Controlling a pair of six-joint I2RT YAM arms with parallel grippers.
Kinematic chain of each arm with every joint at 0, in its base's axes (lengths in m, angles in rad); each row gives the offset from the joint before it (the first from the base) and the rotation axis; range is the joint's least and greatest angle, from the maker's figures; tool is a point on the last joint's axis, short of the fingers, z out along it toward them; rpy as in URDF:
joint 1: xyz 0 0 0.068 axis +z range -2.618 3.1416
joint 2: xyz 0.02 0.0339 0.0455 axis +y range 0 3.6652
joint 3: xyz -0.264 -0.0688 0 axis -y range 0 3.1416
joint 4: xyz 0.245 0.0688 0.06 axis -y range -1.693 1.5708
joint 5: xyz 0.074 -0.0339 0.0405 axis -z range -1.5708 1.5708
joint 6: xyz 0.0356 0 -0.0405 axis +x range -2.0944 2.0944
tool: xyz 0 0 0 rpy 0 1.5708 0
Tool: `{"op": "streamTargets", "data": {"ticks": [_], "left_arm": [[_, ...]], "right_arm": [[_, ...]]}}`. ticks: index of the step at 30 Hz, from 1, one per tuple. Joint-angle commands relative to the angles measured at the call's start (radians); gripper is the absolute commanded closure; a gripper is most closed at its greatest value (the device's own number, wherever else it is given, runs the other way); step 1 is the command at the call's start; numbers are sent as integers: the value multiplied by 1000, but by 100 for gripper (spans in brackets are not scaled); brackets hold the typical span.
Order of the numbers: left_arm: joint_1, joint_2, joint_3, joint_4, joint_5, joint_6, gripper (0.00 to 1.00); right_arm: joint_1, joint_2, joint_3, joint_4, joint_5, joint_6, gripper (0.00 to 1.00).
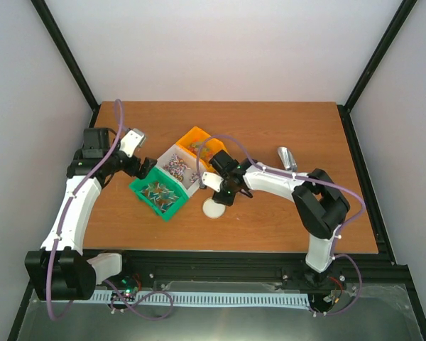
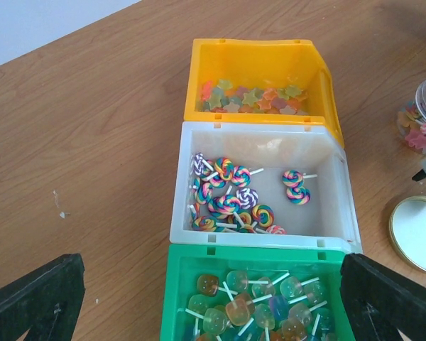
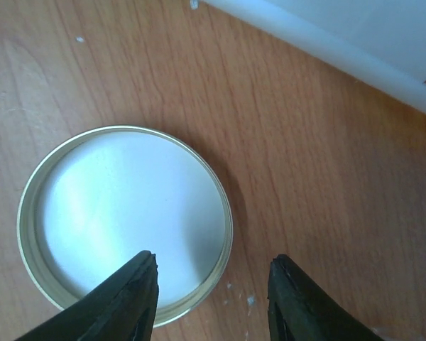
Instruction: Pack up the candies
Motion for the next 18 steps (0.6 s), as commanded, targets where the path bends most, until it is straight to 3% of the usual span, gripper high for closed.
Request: {"op": "streamTargets", "data": {"ticks": [1, 7, 18], "left_arm": [[-2, -16, -3, -12, 21, 32, 0], [-2, -5, -11, -10, 21, 43, 0], [-2, 18, -4, -34, 58, 92, 0]], "right_arm": [[8, 48, 22, 37, 23, 16, 56], [8, 98, 5, 59, 38, 10, 63], [-3, 150, 1, 51, 30, 15, 86]]}}
